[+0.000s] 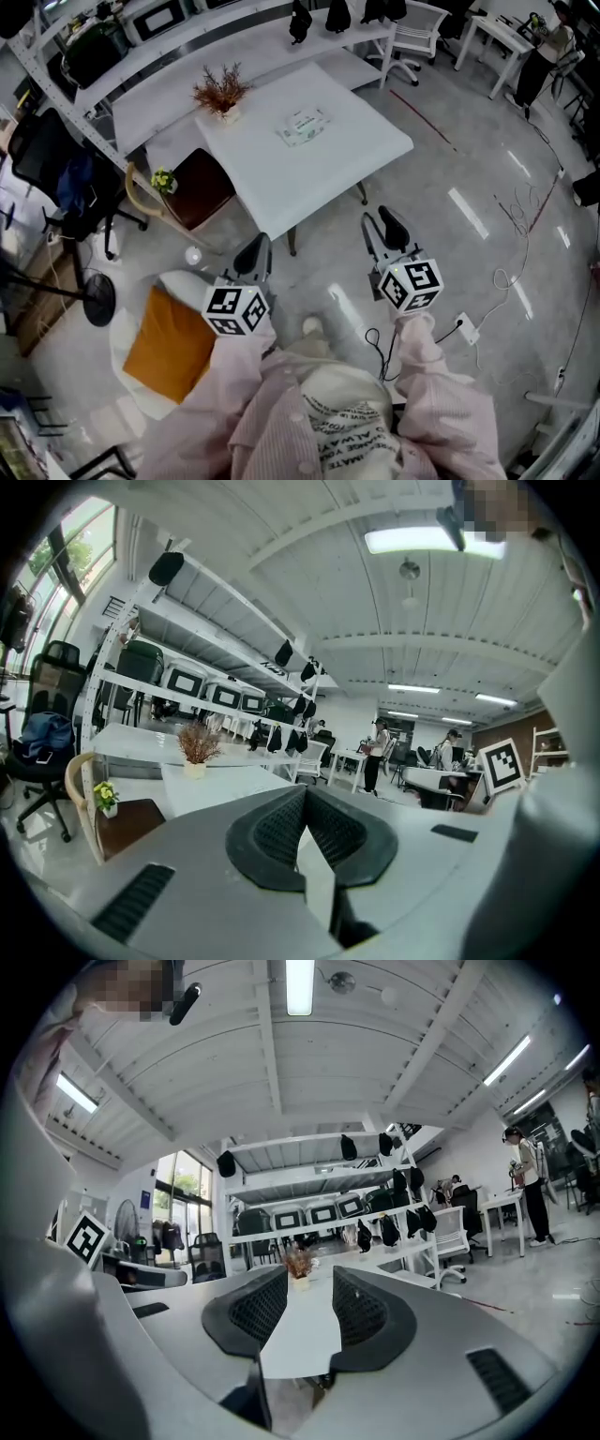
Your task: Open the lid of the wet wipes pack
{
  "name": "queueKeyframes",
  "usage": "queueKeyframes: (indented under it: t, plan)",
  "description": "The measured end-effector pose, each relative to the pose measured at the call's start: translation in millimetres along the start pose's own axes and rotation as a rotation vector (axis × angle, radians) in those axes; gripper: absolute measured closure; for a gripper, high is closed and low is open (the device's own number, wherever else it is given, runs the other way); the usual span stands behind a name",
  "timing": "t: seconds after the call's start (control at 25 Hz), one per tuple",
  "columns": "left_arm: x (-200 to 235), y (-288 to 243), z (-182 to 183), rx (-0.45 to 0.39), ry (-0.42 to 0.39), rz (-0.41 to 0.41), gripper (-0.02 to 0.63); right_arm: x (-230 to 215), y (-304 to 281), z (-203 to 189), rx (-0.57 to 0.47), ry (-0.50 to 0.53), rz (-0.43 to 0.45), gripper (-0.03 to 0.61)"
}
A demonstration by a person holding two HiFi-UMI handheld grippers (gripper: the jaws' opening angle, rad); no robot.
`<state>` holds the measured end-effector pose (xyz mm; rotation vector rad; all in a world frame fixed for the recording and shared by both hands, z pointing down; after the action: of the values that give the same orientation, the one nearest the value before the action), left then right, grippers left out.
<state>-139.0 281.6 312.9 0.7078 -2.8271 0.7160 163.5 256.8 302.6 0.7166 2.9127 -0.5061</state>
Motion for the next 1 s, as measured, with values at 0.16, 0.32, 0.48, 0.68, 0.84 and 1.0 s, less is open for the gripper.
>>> queueKeyframes:
  t: [0.16,0.32,0.48,0.68,0.84,1.0]
  plan:
    - [15,-25,11,0.005,-0.005,-0.025,0.617,-8,-21,4,0.001,-0.009,-0.018,0.457]
    - [24,-43,20,0.002,-0.008,-0.049,0.617,-12,-37,6,0.006,-0.006,-0.022,0.459]
    - [31,-54,28,-0.005,-0.011,-0.059,0.617,-16,-47,11,0.010,0.002,-0.024,0.459]
    - [39,-68,35,-0.005,-0.003,-0.068,0.617,-22,-61,17,0.011,0.007,-0.024,0.459]
    - [45,-79,39,-0.006,-0.003,-0.064,0.617,-29,-75,19,0.010,0.005,-0.020,0.459]
    - [53,-95,43,0.003,-0.003,-0.054,0.617,-41,-97,20,0.019,0.002,-0.005,0.459]
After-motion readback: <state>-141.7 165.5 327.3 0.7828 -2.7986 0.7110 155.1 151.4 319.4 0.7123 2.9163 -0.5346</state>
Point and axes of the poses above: the fingertips, and each gripper's own axes: y backward along the fingers, x to its left, z out of its top, the point moved 9 cm from there along y, backward along the fingers, and after that the axes turned 15 degrees about x, right-handed, at the moved point
